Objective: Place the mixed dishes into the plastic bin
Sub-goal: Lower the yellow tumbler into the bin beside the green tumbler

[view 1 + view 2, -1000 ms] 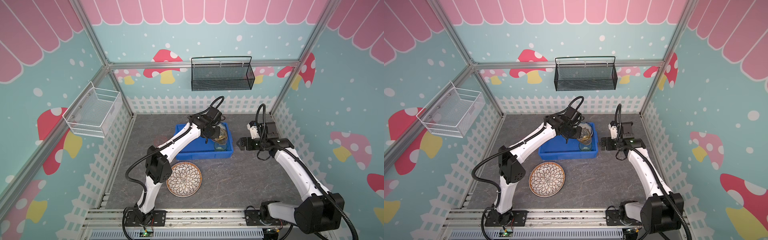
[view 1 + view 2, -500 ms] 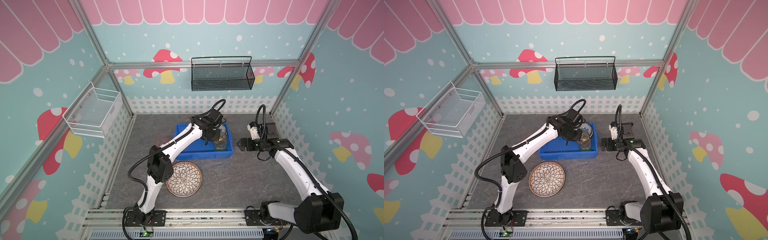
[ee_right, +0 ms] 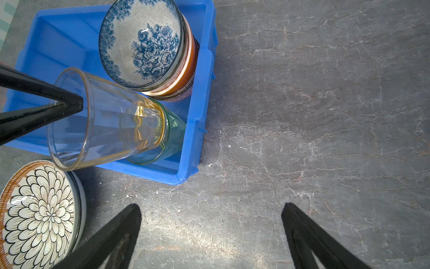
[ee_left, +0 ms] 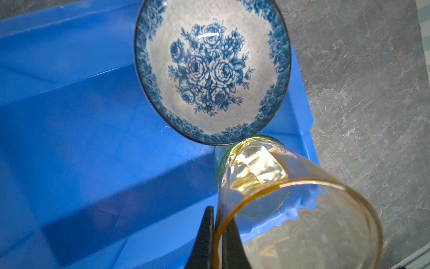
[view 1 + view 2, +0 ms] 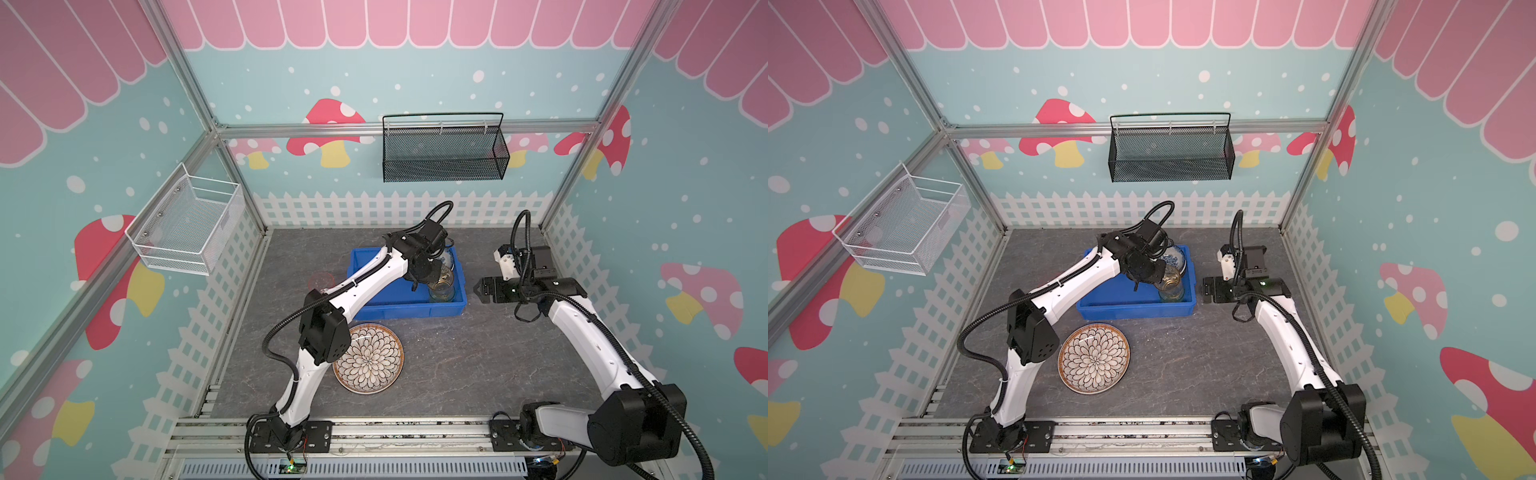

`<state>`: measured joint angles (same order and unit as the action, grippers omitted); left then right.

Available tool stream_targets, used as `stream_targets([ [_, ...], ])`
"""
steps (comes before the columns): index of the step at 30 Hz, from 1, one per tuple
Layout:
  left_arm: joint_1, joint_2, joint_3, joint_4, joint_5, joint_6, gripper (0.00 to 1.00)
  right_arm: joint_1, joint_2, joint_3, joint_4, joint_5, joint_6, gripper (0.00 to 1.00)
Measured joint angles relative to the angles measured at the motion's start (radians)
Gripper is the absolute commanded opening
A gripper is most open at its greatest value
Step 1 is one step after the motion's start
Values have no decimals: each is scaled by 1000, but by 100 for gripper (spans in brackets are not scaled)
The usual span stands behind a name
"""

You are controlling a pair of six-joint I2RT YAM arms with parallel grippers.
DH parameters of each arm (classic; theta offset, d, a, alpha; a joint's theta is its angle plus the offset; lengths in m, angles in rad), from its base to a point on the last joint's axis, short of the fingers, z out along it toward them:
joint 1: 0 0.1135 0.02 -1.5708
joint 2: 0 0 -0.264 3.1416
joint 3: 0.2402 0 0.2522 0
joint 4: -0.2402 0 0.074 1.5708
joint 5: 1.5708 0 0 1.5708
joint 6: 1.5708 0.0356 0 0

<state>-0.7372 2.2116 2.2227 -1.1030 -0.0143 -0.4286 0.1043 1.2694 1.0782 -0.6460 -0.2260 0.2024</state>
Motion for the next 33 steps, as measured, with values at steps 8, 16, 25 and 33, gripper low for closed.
stream_targets([
  [8,-5,20,22,-1,0,11,3,-6,0,-16,3,0,0,98],
  [16,-5,54,23,-3,0,14,8,-7,0,-16,3,-3,-1,98],
  [25,-6,57,41,-2,4,14,24,-13,0,-16,3,-8,-5,98],
  [33,-7,57,60,1,21,11,32,-13,0,-16,2,-11,-8,98],
])
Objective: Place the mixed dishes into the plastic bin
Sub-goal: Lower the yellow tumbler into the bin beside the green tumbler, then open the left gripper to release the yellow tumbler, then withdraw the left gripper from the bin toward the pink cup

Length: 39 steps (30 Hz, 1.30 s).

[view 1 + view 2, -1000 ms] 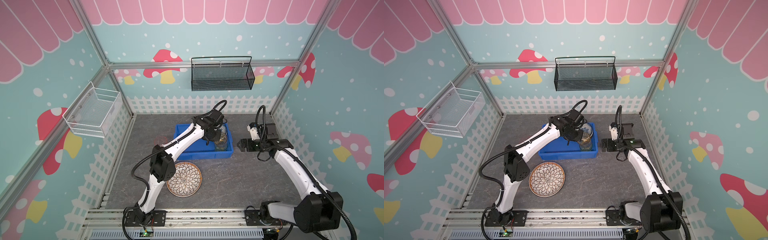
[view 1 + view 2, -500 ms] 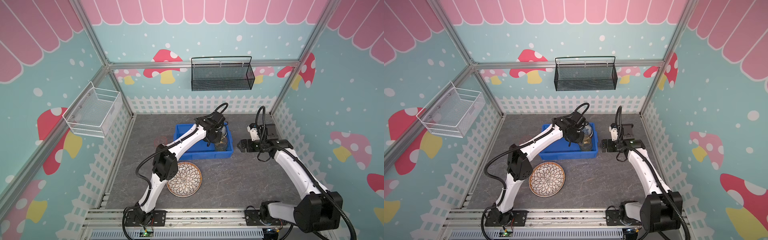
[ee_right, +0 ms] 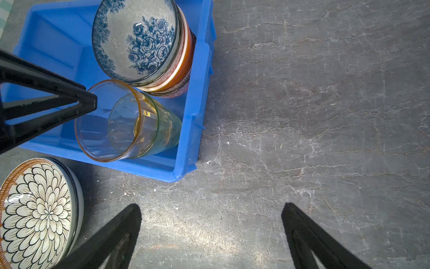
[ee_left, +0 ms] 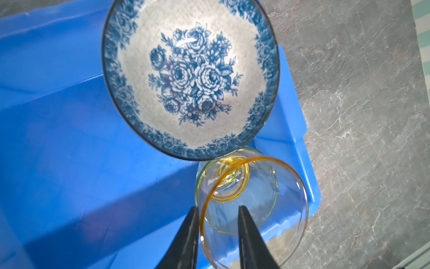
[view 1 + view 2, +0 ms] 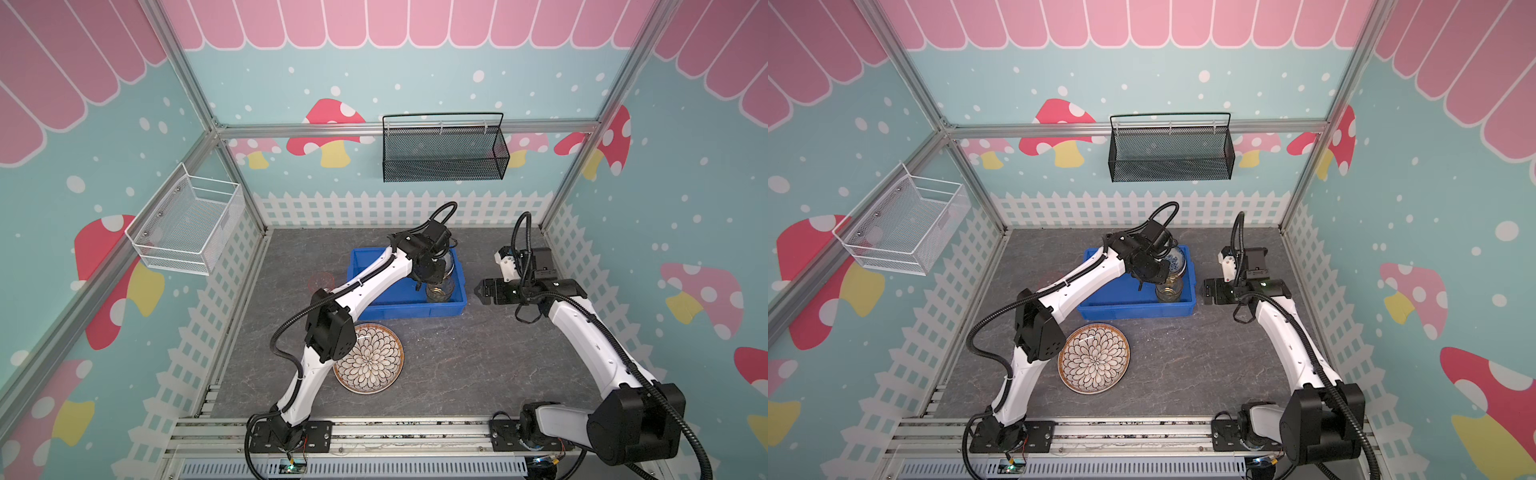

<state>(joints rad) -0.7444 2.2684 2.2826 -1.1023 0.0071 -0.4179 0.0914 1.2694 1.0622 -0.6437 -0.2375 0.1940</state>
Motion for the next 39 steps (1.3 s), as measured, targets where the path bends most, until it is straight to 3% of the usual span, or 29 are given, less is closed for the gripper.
stream_targets([
  [6,-1,0,0,0,16,-6,38,0,0,0,0,-18,0,98],
  [12,-3,-50,-38,15,17,-17,53,0,0,0,0,-42,-6,98],
  [19,-3,-198,-106,42,7,-15,78,0,-2,0,1,-57,-5,98],
  [24,15,-364,-285,127,46,-27,90,0,-3,0,2,-84,-5,98],
  [27,63,-478,-435,188,71,-46,99,0,-3,0,2,-96,-5,98],
  [35,290,-762,-733,257,56,-77,100,0,-9,14,10,-84,13,98],
  [39,445,-879,-861,268,65,-84,100,0,-29,14,18,-39,32,98],
])
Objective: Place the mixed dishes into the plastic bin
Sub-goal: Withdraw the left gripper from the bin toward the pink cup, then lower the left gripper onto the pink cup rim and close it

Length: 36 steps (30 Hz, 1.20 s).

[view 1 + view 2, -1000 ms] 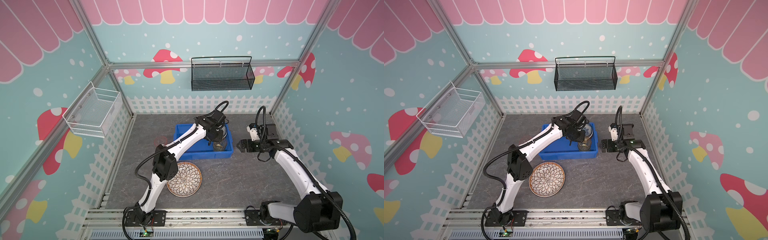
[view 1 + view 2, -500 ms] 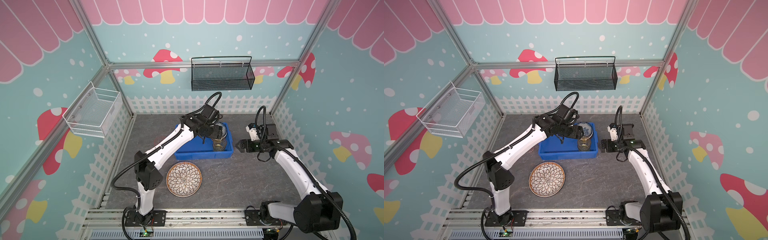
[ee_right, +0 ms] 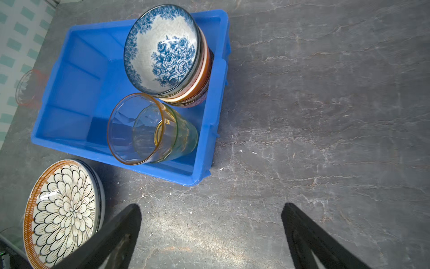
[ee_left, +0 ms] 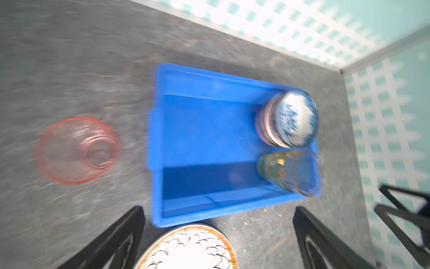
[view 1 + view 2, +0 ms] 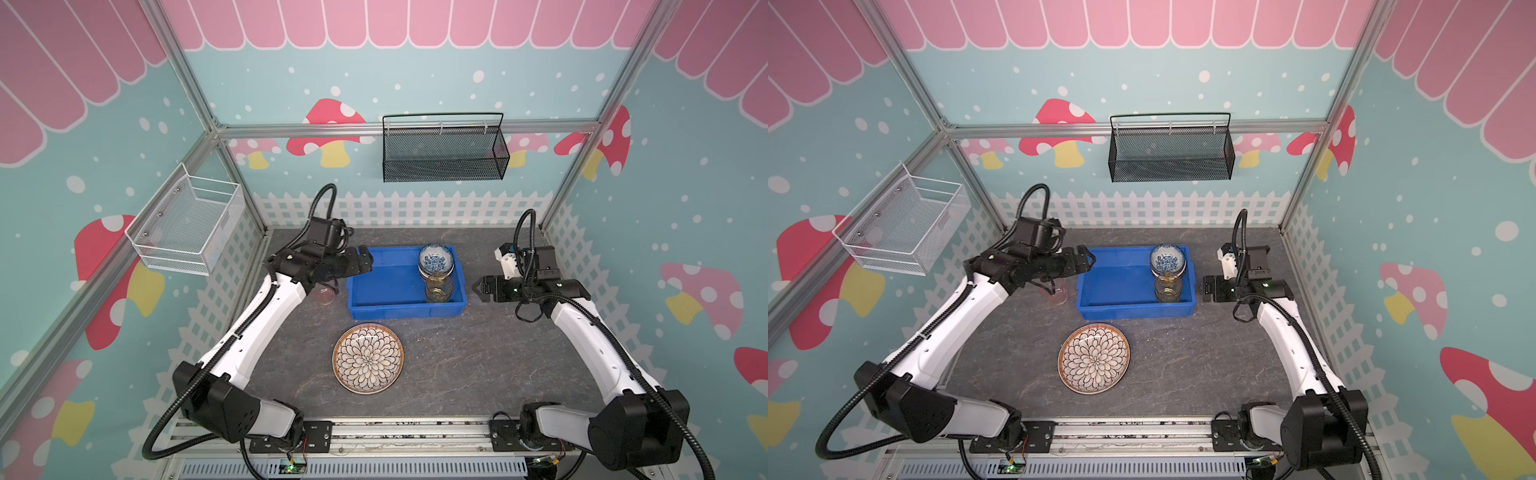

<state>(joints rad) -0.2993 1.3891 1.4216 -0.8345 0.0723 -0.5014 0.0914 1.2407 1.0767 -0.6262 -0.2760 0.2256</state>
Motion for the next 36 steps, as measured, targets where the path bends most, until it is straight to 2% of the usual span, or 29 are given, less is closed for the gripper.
stream_targets([
  [6,201,-47,-107,5,-11,1,99,-3,9,10,15,39,16,98],
  [15,374,-5,-149,61,-5,-57,99,-6,48,35,76,30,14,98],
  [26,386,106,-159,88,-24,-81,96,-6,105,63,106,4,-21,98],
  [36,329,219,-161,98,-62,-97,86,-7,149,66,121,-44,-43,98],
])
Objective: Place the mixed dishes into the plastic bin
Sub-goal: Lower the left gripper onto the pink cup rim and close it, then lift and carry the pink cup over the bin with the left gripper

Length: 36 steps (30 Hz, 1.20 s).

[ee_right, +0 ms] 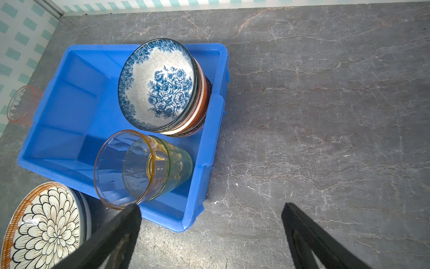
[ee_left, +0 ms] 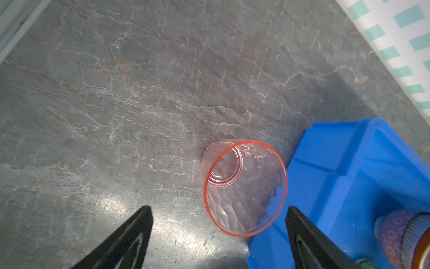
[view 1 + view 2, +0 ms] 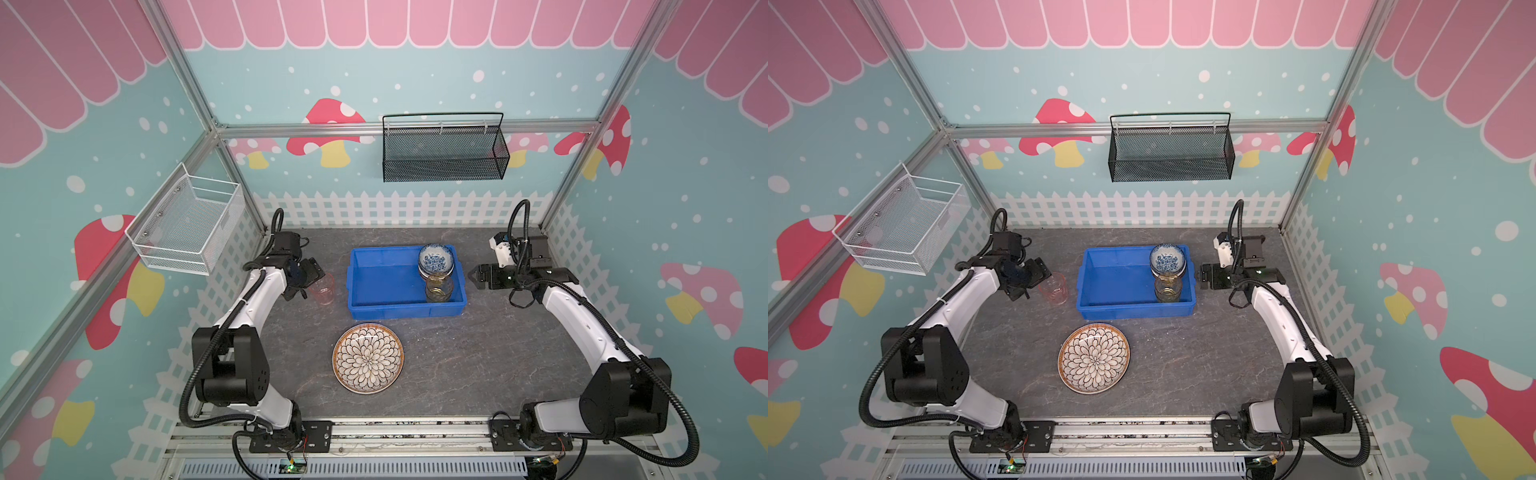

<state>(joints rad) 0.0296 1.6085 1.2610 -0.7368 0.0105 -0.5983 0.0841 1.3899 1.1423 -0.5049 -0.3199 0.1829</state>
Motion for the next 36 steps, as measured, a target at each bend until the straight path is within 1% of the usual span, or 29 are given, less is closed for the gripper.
stream_targets([
  [3,-6,34,0,3,0,0,79,0,0,-2,4,-9,-3,98],
  [4,-6,44,0,5,0,0,75,0,-2,-5,6,-10,-3,98],
  [6,-6,58,0,9,-3,0,70,0,-9,-19,12,-11,-3,98],
  [9,-6,71,-1,13,-7,-2,56,0,-28,-44,11,-10,-3,98],
  [14,-6,75,-15,31,-10,-3,43,0,-57,-63,10,-6,-3,98],
  [16,-6,83,-20,38,-10,-2,39,0,-62,-63,9,-3,-3,98],
  [20,-7,103,-26,47,-10,-1,35,0,-64,-63,7,3,-3,98],
  [23,-8,116,-27,49,-10,-2,28,0,-72,-63,5,13,-3,98],
  [36,-21,118,-31,50,-26,6,6,0,-141,-93,-30,60,-3,98],
])
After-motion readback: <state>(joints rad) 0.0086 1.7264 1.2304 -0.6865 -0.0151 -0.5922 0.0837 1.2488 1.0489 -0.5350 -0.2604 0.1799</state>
